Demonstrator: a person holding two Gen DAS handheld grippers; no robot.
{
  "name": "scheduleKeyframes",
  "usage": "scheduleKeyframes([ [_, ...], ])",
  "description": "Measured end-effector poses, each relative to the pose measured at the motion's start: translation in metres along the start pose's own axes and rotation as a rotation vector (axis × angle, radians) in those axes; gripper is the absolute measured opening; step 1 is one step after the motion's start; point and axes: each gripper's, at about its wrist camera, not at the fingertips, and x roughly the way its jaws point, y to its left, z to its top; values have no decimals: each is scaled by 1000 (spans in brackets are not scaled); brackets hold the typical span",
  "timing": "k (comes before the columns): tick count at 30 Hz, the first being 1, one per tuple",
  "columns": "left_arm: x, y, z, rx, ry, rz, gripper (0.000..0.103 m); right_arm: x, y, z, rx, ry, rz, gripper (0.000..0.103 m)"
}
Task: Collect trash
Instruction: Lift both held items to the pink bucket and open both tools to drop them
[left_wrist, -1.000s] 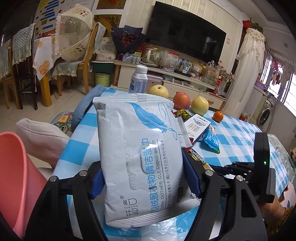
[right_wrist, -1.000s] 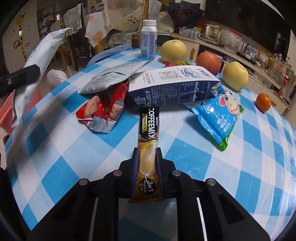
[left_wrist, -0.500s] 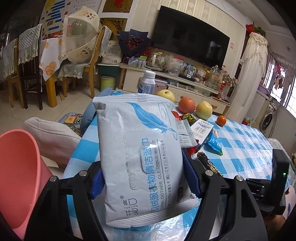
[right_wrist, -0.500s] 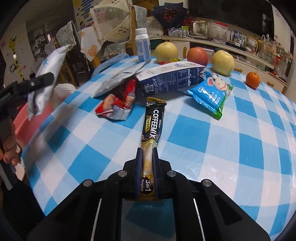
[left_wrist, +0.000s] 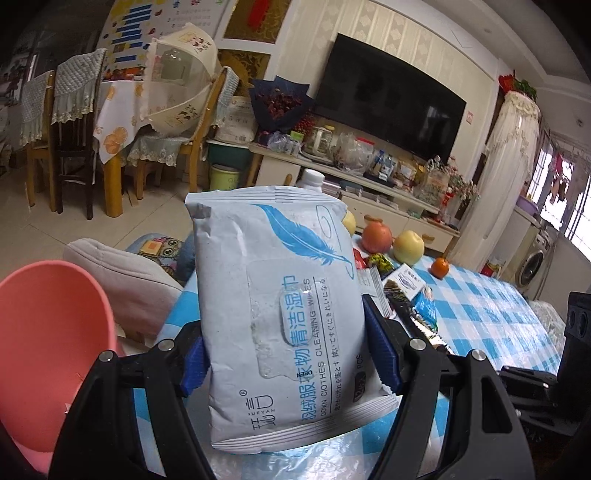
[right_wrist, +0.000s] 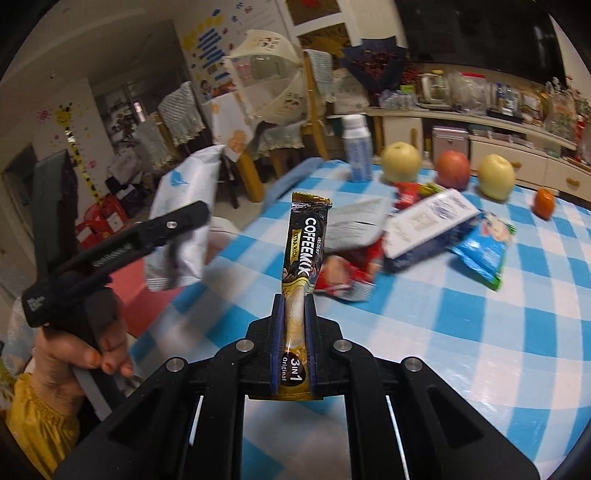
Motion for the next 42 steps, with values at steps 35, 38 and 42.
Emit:
scheduleKeyframes([
  [35, -64, 150, 13, -326, -139, 443, 91, 95, 152, 31, -115, 35, 144, 78],
  [38, -52, 136, 16, -275, -95, 399, 91, 84, 136, 23, -121, 24, 90, 84],
  [42, -37, 118, 19, -213, -40, 393, 91, 74, 117, 17, -108, 25, 43, 85],
])
